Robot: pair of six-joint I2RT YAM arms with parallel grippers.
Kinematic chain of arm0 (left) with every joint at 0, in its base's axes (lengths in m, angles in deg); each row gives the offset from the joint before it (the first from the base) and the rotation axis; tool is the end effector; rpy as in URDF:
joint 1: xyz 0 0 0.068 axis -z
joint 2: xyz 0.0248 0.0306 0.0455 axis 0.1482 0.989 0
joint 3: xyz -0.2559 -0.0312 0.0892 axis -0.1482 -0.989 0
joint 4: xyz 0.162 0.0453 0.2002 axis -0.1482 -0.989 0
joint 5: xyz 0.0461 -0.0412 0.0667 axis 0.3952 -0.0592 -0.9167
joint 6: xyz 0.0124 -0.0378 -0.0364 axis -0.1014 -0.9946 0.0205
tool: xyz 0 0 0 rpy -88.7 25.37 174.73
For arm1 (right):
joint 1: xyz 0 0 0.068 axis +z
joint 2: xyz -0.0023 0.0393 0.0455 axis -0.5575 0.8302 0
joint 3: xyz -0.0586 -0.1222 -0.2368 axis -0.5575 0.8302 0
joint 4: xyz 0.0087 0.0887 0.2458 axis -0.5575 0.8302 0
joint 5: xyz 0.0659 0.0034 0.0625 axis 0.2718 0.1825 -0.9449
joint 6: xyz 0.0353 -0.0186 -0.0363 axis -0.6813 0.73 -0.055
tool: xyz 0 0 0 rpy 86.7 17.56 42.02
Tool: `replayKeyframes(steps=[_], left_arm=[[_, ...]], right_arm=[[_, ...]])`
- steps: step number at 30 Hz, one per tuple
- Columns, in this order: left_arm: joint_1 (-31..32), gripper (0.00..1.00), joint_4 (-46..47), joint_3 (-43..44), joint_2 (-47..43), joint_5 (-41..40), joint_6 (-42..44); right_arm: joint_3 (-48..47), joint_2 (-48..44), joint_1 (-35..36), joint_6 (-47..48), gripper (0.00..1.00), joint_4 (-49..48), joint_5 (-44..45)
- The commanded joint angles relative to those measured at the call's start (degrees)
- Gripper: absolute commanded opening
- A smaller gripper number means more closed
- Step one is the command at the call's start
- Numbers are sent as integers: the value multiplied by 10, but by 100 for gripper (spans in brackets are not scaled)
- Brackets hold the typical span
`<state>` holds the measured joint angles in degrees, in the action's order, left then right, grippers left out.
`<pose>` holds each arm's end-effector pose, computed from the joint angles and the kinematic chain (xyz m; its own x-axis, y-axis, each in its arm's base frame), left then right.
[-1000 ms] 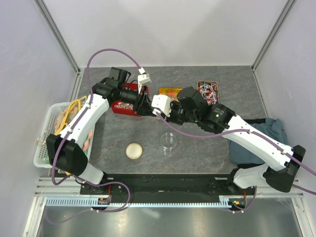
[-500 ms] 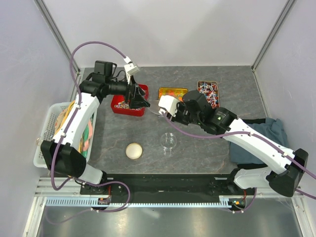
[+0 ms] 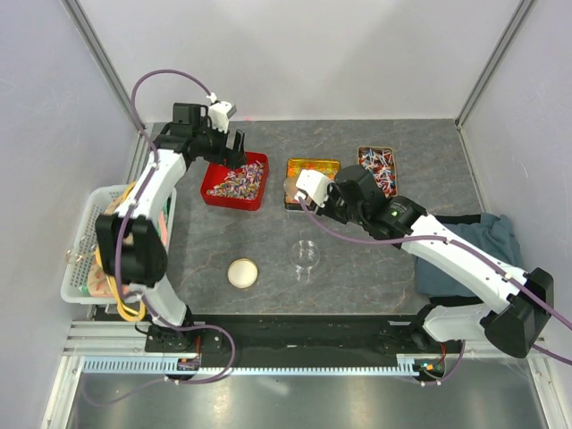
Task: Pack the candies
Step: Pick up the spatula from the center of the board, then pick up the storage box at the center of the board.
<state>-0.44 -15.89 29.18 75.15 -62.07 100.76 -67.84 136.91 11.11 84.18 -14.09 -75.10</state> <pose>0.3707 -0.0678 0.3394 -0.4995 0.2709 -0.8229 0.5786 0.8112 -0.0842 0.2017 0.1971 0.3370 -0.0245 -0.7418 -0.6701 -0.7719 0.4400 -0.4589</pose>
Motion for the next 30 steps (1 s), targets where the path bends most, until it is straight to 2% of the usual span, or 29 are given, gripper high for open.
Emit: replayKeyframes(steps=[1,9,19,28,30], left_arm=[[-27,100,-8,66,94,-92,-43],[-70,97,-5,137,196,-110,-79],[-80,73,3,136,263,-109,-64],[-80,71,30,130,289,-157,-46],[-79,64,34,128,292,-161,-42]], right_arm=[[7,-15,-10,-7,0,-42,28],[30,-7,-27,-7,0,-74,25],[35,10,-32,-11,0,-84,13],[43,14,-32,-20,0,-88,-1],[46,15,-32,-21,0,-91,0]])
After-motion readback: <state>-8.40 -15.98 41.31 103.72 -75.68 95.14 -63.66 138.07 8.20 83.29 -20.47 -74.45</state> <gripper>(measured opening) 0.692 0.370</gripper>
